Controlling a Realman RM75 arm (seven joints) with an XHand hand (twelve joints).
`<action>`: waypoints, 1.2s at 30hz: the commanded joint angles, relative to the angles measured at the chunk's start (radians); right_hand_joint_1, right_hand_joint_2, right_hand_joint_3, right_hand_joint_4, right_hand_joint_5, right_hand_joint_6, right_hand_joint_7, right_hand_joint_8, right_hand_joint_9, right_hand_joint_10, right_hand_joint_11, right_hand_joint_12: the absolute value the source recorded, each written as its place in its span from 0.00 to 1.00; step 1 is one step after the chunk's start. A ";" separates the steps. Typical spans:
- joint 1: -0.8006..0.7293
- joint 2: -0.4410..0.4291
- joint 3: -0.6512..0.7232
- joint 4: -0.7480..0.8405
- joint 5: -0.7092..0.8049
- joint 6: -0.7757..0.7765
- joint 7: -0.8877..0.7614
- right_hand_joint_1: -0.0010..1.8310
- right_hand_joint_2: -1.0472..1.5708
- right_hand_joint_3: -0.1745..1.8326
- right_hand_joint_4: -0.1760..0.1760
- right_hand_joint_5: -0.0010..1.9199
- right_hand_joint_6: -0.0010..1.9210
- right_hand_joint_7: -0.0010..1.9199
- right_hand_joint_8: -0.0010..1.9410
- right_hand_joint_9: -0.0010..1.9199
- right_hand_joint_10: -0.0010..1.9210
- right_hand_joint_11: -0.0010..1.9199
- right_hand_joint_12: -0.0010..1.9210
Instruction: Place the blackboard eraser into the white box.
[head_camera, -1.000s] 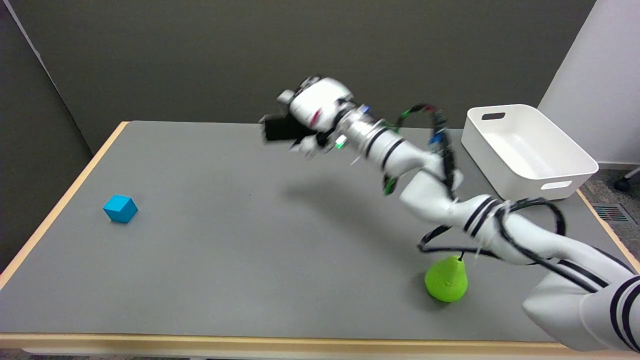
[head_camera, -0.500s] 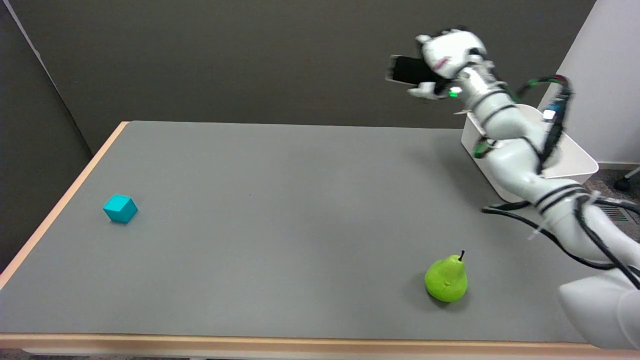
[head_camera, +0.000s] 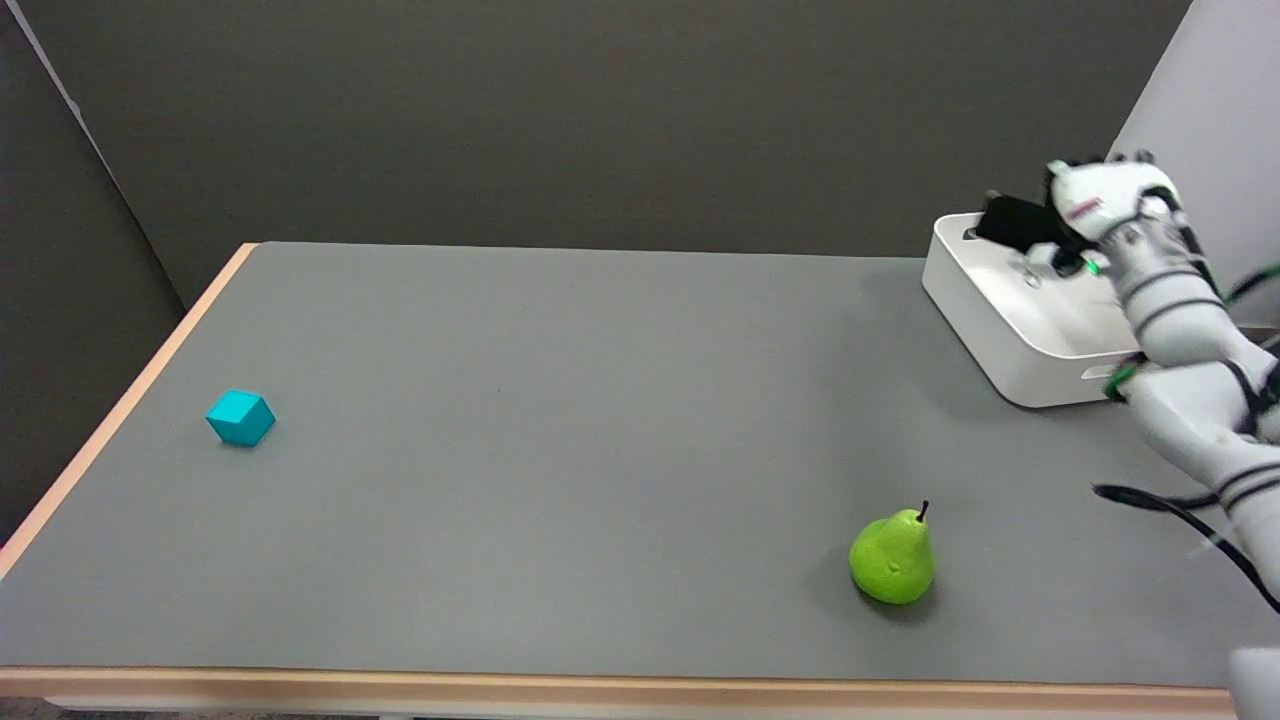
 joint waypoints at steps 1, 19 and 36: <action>-0.239 0.024 0.213 -0.040 0.076 -0.013 -0.025 0.63 0.85 0.19 0.27 0.30 0.83 0.44 0.66 0.35 0.63 0.24 0.79; -0.238 0.089 0.074 0.037 0.464 0.261 -0.017 0.35 0.61 0.56 0.61 0.00 0.00 0.01 0.10 0.11 0.33 0.11 0.66; -0.080 0.108 -0.559 0.606 0.817 0.391 0.007 0.21 0.64 0.57 0.53 0.01 0.05 0.04 0.12 0.09 0.33 0.10 0.62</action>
